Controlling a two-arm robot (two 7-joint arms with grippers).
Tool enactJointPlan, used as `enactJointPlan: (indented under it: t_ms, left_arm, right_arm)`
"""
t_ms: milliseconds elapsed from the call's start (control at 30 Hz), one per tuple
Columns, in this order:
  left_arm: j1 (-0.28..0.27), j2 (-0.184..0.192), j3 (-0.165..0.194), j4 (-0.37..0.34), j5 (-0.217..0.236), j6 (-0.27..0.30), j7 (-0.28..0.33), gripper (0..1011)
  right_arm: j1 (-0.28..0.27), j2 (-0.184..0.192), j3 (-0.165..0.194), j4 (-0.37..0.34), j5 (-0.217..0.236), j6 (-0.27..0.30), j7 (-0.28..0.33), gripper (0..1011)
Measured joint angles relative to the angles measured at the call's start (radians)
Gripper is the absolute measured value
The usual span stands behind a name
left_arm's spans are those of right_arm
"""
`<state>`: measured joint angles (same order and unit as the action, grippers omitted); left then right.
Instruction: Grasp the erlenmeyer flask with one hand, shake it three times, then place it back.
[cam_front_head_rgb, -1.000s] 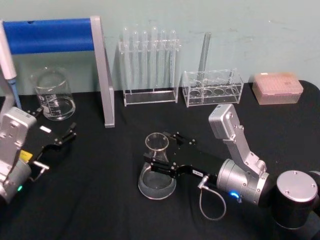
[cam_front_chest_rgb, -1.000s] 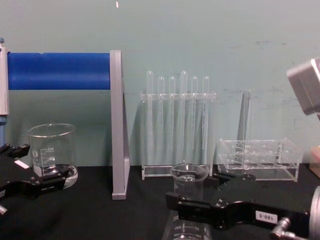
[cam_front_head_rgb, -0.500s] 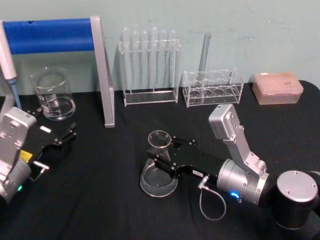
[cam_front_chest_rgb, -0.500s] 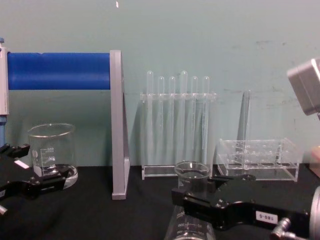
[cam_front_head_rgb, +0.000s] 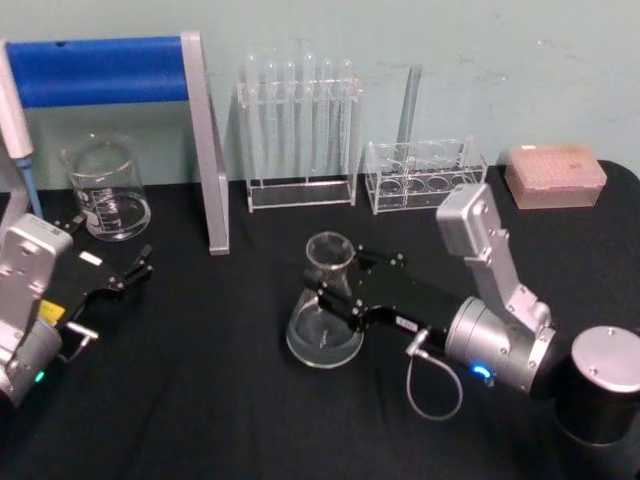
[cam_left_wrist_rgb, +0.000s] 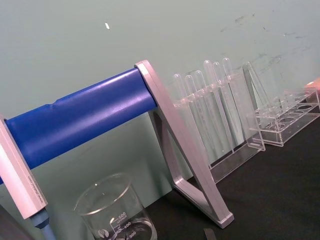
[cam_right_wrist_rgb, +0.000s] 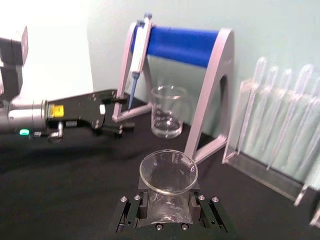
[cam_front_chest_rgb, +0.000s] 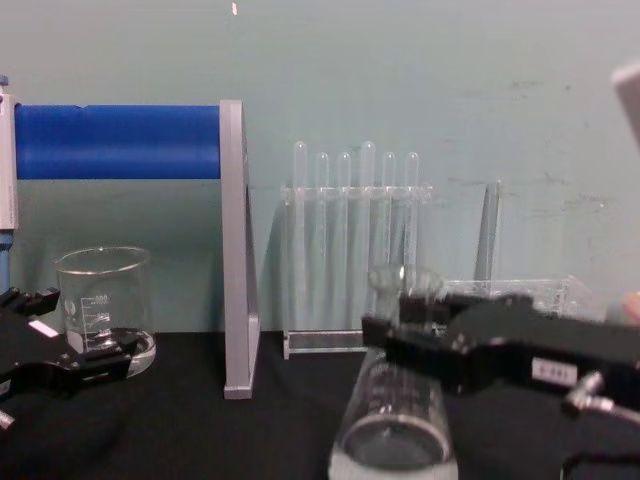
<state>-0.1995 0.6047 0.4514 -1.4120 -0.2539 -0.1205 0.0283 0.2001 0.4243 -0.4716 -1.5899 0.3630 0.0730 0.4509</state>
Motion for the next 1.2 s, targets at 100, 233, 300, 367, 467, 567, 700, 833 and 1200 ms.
enactJointPlan:
  t_ms: [100, 233, 300, 367, 467, 567, 700, 833, 1200]
  left_arm:
    - [0.000, 0.000, 0.000, 0.000, 0.000, 0.000, 0.000, 1001]
    - [0.000, 0.000, 0.000, 0.000, 0.000, 0.000, 0.000, 1001]
    - [0.000, 0.000, 0.000, 0.000, 0.000, 0.000, 0.000, 1001]
    - [0.000, 0.000, 0.000, 0.000, 0.000, 0.000, 0.000, 1001]
    - [0.000, 0.000, 0.000, 0.000, 0.000, 0.000, 0.000, 1001]
    - [0.000, 0.000, 0.000, 0.000, 0.000, 0.000, 0.000, 1001]
    - [0.000, 0.000, 0.000, 0.000, 0.000, 0.000, 0.000, 1001]
    - [0.000, 0.000, 0.000, 0.000, 0.000, 0.000, 0.000, 1001]
    - [0.000, 0.000, 0.000, 0.000, 0.000, 0.000, 0.000, 1001]
  right_arm:
    - [-0.003, 0.009, 0.020, -0.043, 0.007, 0.014, -0.012, 456]
    - [-0.006, 0.018, 0.047, -0.100, 0.010, 0.043, -0.041, 456]
    - [-0.008, 0.020, 0.054, -0.116, 0.010, 0.054, -0.052, 456]
    - [-0.010, 0.023, 0.064, -0.141, 0.010, 0.074, -0.069, 456]
    - [-0.013, 0.026, 0.078, -0.169, 0.010, 0.098, -0.087, 456]
    - [-0.015, 0.027, 0.087, -0.188, 0.011, 0.109, -0.094, 456]
    - [-0.016, 0.027, 0.093, -0.199, 0.015, 0.116, -0.096, 456]
    - [-0.017, 0.026, 0.095, -0.202, 0.017, 0.118, -0.097, 456]
    - [-0.019, 0.023, 0.098, -0.204, 0.019, 0.125, -0.101, 456]
